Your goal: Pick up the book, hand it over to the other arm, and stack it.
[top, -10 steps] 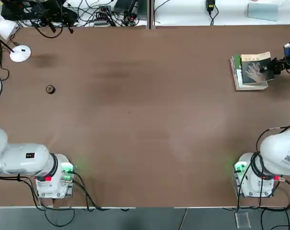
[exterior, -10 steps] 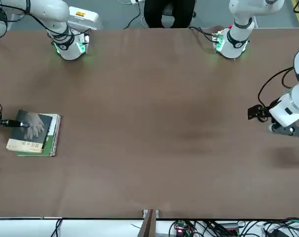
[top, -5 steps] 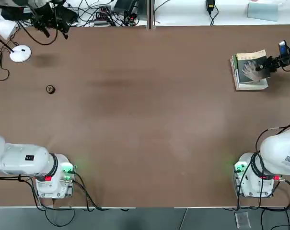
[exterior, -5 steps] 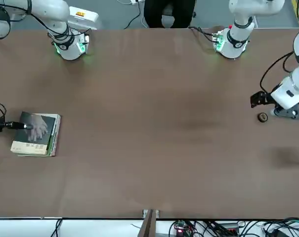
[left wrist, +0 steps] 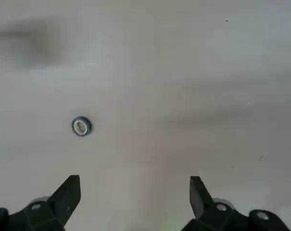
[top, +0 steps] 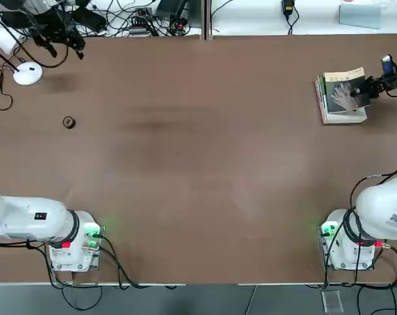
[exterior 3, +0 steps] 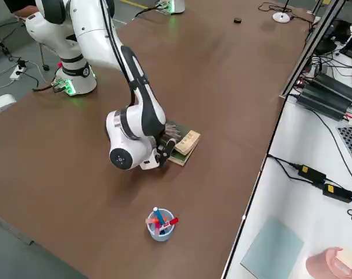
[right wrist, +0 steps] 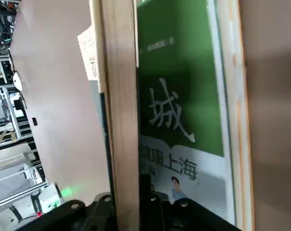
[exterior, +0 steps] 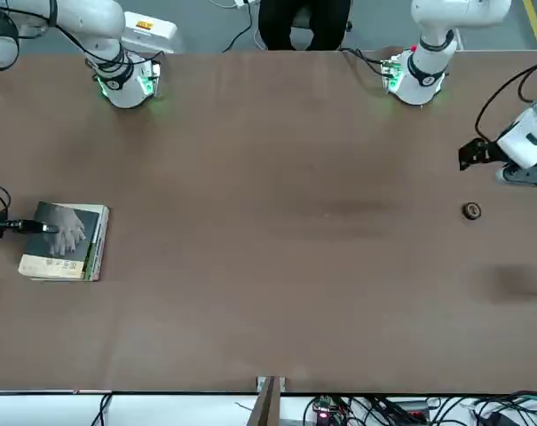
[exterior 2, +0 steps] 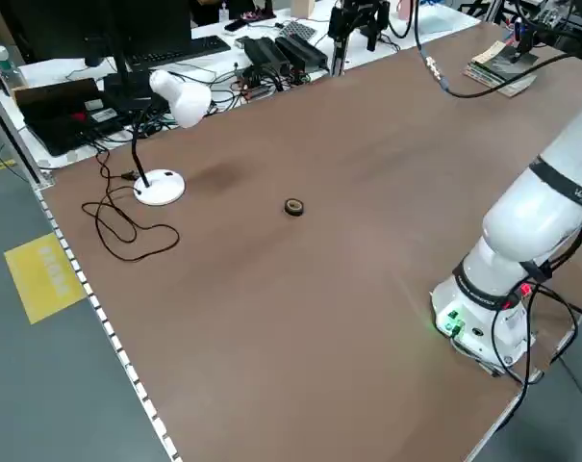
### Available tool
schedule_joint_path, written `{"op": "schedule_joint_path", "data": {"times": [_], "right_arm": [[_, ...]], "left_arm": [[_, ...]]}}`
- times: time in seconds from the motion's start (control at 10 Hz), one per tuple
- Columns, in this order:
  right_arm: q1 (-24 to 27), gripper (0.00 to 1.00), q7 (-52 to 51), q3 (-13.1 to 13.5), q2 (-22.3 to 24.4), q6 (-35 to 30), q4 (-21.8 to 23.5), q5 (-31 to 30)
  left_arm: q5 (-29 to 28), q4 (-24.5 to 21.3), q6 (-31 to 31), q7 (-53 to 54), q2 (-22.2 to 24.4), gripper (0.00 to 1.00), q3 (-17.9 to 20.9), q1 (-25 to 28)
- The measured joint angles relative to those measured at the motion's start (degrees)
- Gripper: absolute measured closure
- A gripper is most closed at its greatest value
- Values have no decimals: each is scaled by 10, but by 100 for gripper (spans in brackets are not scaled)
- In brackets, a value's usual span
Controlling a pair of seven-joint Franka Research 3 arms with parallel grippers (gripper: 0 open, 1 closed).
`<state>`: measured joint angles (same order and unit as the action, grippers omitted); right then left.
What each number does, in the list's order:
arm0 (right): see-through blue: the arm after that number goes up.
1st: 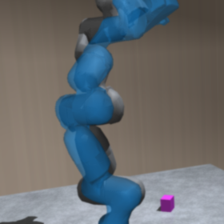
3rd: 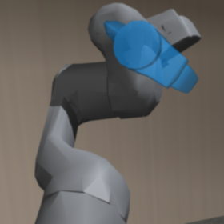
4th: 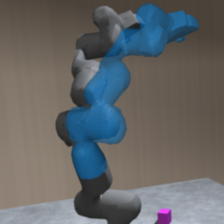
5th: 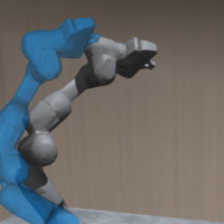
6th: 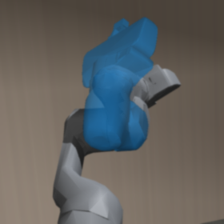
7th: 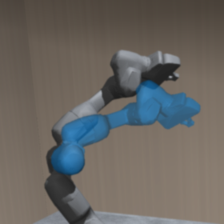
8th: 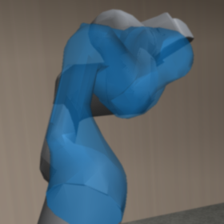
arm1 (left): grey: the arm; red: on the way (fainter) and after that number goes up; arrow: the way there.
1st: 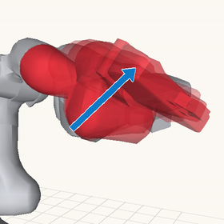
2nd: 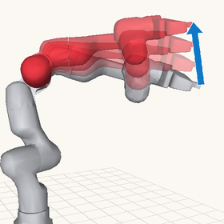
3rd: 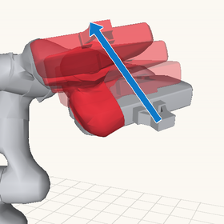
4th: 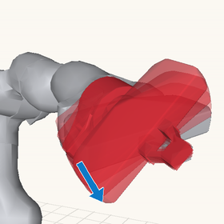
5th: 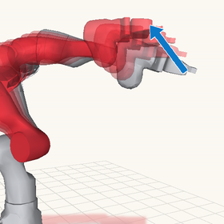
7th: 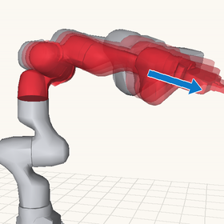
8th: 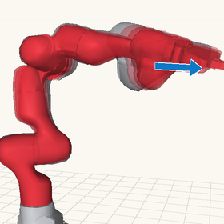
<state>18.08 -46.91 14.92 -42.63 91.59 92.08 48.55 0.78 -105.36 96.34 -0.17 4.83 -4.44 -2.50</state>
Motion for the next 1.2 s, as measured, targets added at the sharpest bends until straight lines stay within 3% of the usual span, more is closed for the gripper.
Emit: {"op": "schedule_joint_path", "data": {"times": [0.5,1.2], "right_arm": [[-2,84,0,0,0,10,0,0],[-6,84,0,0,0,11,0,-1]], "left_arm": [[0,42,-71,0,18,0,2,3],[0,43,-76,0,16,0,2,7]]}}
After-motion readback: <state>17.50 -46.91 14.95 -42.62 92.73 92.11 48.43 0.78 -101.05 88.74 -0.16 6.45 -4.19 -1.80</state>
